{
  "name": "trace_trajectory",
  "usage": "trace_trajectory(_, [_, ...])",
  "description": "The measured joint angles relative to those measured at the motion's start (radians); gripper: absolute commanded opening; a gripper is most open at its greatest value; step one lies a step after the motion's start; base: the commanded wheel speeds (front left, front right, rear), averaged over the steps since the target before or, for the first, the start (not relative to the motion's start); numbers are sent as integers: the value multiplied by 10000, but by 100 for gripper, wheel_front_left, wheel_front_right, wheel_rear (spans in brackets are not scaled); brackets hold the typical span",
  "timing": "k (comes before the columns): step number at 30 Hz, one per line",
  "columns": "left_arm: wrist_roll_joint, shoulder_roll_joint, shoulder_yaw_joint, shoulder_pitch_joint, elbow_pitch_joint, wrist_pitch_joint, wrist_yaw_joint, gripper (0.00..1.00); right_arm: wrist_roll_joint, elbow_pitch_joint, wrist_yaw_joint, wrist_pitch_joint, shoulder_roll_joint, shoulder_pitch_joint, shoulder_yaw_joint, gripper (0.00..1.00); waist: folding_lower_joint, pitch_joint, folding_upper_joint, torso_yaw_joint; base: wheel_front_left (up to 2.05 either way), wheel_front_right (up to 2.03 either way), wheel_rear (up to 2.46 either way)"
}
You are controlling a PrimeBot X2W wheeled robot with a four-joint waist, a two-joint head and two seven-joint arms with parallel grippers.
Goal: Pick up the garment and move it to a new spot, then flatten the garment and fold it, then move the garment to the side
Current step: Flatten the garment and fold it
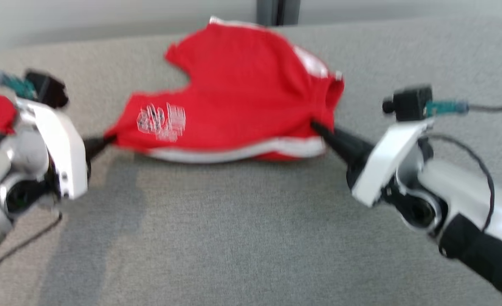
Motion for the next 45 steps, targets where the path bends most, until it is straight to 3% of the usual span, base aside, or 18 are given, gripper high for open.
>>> trace_trajectory(9, [-993,1459,-786,2243,-2706,872,130,0,734,-1921,0,886,-1513,2342,602,0,0,-1969,0,17,0,0,0])
trace_trajectory(15, [-1369,2656,-963,2991,-4901,1271,757,0,895,-3032,0,1409,-2362,3379,685,0,0,-2601,0,28,0,0,0])
trace_trajectory(19, [-1501,3078,-907,3139,-5611,1241,1141,0,897,-3359,0,1375,-2525,3564,654,0,-1,-2601,1,-78,0,0,0])
trace_trajectory(23, [-1563,3162,-771,3120,-5751,1214,1310,0,901,-3384,0,1202,-2437,3561,506,0,-1,-2430,0,-179,0,0,0])
trace_trajectory(30, [-1682,2882,-328,2281,-4934,1450,1204,0,1001,-3191,0,825,-2019,3189,-10,0,0,-1777,0,-383,0,0,0])
trace_trajectory(45, [-725,1532,460,-976,-2575,2439,543,0,1296,-3170,0,412,-1337,2096,-874,0,0,572,0,-1096,0,0,0])
